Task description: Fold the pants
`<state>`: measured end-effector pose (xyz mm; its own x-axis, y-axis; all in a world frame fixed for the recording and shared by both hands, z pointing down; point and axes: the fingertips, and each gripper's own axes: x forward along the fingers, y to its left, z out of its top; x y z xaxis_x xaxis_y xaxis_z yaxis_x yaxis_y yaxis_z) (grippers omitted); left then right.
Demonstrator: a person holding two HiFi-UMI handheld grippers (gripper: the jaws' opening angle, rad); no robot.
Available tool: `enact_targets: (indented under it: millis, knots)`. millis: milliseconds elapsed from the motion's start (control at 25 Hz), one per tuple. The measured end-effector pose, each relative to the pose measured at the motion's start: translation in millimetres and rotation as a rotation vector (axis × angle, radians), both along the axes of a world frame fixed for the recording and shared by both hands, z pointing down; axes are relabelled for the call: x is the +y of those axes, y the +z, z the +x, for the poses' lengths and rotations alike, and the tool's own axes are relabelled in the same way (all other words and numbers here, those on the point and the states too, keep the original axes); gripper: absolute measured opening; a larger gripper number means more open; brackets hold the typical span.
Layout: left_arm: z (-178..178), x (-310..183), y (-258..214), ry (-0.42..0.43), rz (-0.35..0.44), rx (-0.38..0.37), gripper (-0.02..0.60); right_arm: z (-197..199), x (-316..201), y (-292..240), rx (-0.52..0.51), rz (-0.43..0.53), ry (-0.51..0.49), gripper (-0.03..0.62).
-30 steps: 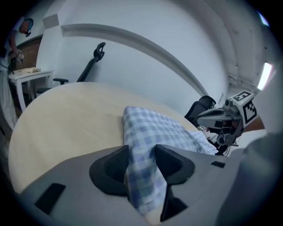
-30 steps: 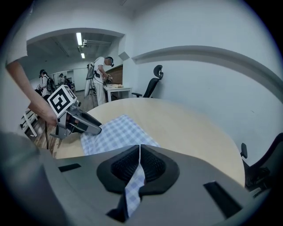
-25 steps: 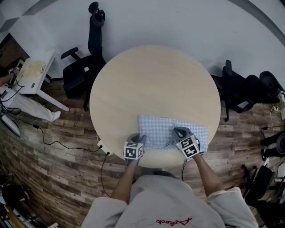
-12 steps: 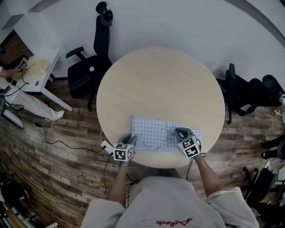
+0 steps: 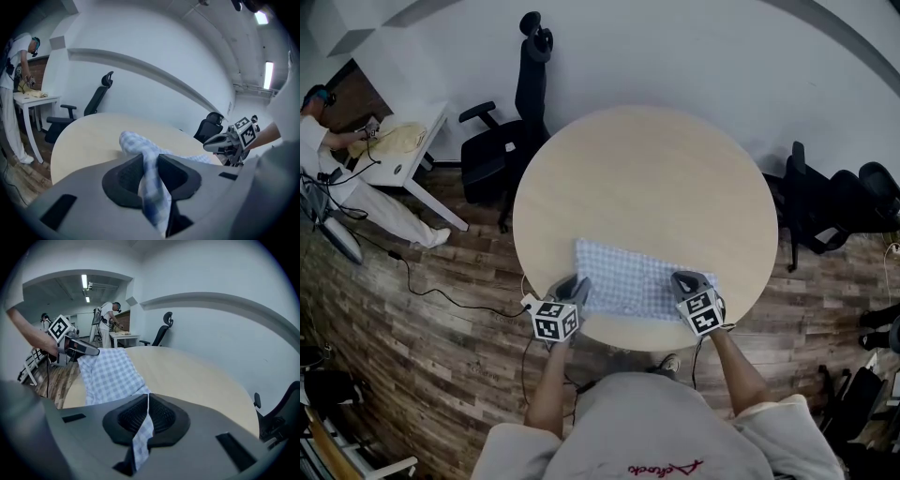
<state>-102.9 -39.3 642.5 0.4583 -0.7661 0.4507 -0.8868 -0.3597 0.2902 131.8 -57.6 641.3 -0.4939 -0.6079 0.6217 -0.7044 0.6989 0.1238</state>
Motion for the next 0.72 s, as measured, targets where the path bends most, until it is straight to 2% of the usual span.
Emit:
enact_targets:
  millis: [200, 440, 600, 720]
  knots:
    - [50.8, 11.3, -45.0, 0.025, 0.066, -0.027, 0.117, 40.9, 14.3, -4.9, -0.053, 0.012, 0.038, 0.031]
    - [141.8, 19.6, -84.1, 0.080, 0.099, -0.056, 0.117, 97.2, 39.2, -1.5, -0.091, 0.014, 0.084, 0.031]
    - [210.4, 20.8, -85.8, 0.136, 0.087, -0.074, 0.117, 142.8, 51.8, -0.5, -0.100, 0.015, 0.136, 0.031]
    - [263.3, 20.3, -64.3, 0.194, 0.049, -0.087, 0.117, 181.8, 60.5, 1.2, -0.093, 0.011, 0.186, 0.031]
